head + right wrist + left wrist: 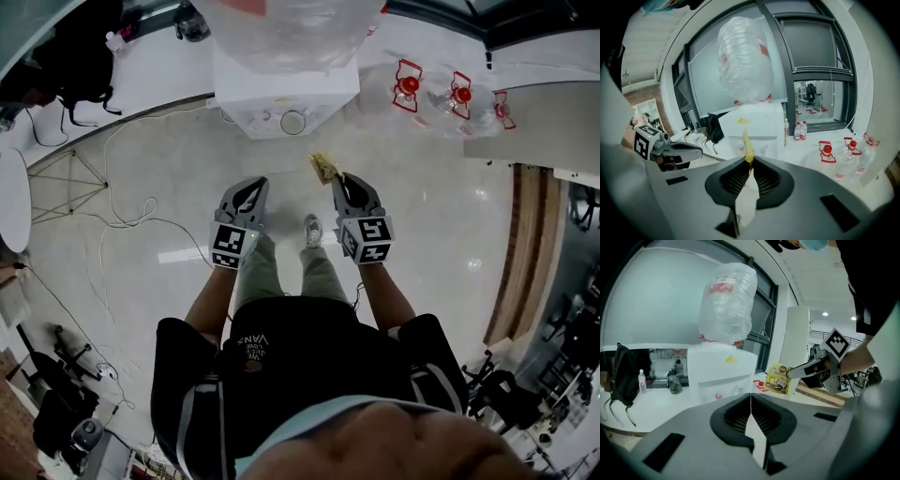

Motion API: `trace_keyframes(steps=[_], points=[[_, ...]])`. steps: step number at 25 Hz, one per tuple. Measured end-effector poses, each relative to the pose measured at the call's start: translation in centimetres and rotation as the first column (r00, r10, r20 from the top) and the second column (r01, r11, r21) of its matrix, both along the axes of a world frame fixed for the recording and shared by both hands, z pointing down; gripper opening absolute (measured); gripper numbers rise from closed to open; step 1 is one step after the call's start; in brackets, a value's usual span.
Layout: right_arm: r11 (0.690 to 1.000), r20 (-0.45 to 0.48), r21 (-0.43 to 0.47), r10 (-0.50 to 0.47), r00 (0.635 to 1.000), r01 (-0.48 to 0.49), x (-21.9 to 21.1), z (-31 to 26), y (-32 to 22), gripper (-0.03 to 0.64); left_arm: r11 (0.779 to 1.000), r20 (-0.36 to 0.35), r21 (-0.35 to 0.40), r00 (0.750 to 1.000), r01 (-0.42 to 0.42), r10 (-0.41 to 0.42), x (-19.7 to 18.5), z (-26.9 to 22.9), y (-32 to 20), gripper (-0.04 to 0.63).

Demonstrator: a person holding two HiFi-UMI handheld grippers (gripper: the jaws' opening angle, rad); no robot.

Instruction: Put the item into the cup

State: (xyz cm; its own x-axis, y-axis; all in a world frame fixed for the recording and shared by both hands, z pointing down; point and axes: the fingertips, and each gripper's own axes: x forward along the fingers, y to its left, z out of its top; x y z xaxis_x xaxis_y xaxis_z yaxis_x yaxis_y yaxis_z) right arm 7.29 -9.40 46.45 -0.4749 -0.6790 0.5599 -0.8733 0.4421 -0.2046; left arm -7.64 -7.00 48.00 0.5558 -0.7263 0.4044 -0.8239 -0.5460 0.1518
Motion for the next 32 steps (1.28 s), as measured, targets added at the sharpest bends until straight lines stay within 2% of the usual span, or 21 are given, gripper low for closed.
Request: trace_keyframes(steps=[5, 14, 23, 32], points=[[1.000, -0.039, 0.001, 0.019, 0.999, -0.019, -1.1, 3.8, -2.3, 0.057, 0.999, 0.015, -0.007, 0.999, -0.038, 0.038, -1.0, 3.9, -2.2, 0.020], [1.000, -0.116, -0.001, 0.026, 0.993, -0.026, -2.2, 10.6, -6.0, 0.057, 0.994, 0.037, 0.047, 0.995, -0.098, 0.096, -1.5, 10.3, -6.4, 0.023], [1.000, -0.202, 0.004, -0.021, 0.979, 0.022, -3.1, 16.7, -9.5, 0.057, 0.989, 0.078, 0.023, 0.986, -0.147, 0.145, -1.6, 18.4, -8.3, 0.026], [0.995, -0.271, 0.011, -0.093, 0.958, 0.100, -4.9, 20.6, -11.1, 0.058, 0.979, 0.100, 0.043, 0.976, -0.200, 0.195, -1.0, 23.1, -10.1, 0.096]])
